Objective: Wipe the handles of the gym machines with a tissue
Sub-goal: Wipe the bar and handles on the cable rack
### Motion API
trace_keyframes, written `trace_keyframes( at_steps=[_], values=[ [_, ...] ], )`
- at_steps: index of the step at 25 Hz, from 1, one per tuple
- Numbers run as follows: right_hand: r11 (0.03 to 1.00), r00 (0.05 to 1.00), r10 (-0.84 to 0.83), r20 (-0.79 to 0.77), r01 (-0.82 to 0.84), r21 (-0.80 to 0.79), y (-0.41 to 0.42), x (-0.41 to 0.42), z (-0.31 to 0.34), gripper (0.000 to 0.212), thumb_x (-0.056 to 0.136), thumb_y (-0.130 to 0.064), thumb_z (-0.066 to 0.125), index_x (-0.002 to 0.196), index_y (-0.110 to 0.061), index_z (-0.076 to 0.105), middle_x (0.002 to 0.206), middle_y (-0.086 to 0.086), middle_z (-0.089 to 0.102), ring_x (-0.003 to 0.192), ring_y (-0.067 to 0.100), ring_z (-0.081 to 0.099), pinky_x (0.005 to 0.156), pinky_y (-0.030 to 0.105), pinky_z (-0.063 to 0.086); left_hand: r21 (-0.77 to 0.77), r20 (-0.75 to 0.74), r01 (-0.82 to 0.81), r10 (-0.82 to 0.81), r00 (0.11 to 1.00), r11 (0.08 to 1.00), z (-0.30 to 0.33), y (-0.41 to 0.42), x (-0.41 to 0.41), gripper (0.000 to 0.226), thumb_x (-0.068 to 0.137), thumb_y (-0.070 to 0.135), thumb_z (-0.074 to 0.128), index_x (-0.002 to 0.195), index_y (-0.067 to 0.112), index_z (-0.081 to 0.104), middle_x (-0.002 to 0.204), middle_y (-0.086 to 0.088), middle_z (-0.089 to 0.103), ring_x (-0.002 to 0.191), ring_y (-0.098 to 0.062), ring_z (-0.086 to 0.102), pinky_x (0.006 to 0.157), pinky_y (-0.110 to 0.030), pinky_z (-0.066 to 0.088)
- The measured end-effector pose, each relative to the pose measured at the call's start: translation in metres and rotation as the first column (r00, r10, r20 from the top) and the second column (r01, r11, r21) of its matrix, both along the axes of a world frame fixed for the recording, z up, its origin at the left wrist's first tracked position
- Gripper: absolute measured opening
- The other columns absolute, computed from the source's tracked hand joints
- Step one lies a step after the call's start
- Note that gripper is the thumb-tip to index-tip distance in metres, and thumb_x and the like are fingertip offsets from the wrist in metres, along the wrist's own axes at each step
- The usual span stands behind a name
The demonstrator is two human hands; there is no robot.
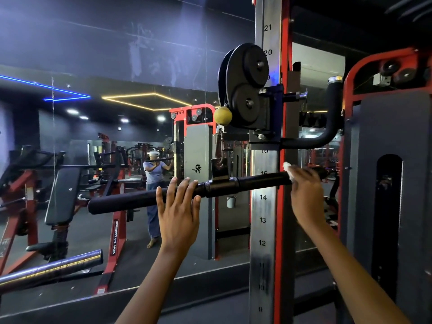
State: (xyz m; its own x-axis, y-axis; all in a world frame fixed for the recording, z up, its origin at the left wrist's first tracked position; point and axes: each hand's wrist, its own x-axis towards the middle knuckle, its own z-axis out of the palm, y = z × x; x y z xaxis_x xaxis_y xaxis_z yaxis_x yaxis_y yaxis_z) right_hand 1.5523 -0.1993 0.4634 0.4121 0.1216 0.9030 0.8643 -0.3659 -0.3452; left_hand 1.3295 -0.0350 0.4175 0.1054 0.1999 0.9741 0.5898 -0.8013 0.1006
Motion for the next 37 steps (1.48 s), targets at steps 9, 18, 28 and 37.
trace_keyframes(
  at_steps=[9,18,28,37],
  values=[
    [0.939,0.911,0.250,0.327,-0.145,-0.313,0.043,-0.056,0.012,0.042,0.081,0.013,0.045,0.116,-0.003,0.062,0.117,0.006,0.064,0.115,0.023,0.053,0.105,0.032,0.041,-0.034,0.022,0.010,-0.009,1.000,0.999,-0.001,0.004,0.002,0.055,0.103,0.042,0.016,0.128,0.015,0.057,0.132,-0.004,0.056,0.137,-0.026,0.034,0.119,-0.041,-0.005],
    [0.959,0.960,0.200,0.196,-0.151,-0.241,0.044,-0.079,-0.004,0.039,0.087,0.008,0.048,0.124,-0.003,0.057,0.127,0.006,0.058,0.126,0.023,0.044,0.107,0.035,0.040,-0.019,0.039,0.003,-0.002,0.999,1.000,-0.002,0.000,0.006,0.042,0.099,0.033,0.031,0.127,0.015,0.057,0.130,-0.004,0.057,0.136,-0.026,0.035,0.119,-0.041,-0.007],
    [0.996,0.996,0.032,-0.084,-0.025,0.090,0.015,0.007,0.006,0.030,0.090,0.005,0.048,0.117,-0.001,0.059,0.122,0.013,0.057,0.111,0.023,0.056,0.097,0.029,0.048,-0.035,0.031,0.010,-0.009,0.999,0.999,-0.005,0.001,0.007,0.044,0.100,0.034,0.029,0.128,0.015,0.057,0.131,-0.004,0.056,0.137,-0.026,0.033,0.119,-0.041,-0.008],
    [0.998,0.991,0.020,-0.135,-0.013,0.055,-0.006,0.057,0.018,0.027,0.092,0.006,0.044,0.115,0.003,0.058,0.113,0.015,0.061,0.093,0.022,0.063,0.080,0.018,0.052,-0.017,0.027,0.033,-0.032,0.999,0.999,-0.002,0.005,0.003,0.042,0.099,0.033,0.032,0.128,0.013,0.056,0.130,-0.006,0.056,0.137,-0.027,0.034,0.119,-0.041,-0.008]
  ],
)
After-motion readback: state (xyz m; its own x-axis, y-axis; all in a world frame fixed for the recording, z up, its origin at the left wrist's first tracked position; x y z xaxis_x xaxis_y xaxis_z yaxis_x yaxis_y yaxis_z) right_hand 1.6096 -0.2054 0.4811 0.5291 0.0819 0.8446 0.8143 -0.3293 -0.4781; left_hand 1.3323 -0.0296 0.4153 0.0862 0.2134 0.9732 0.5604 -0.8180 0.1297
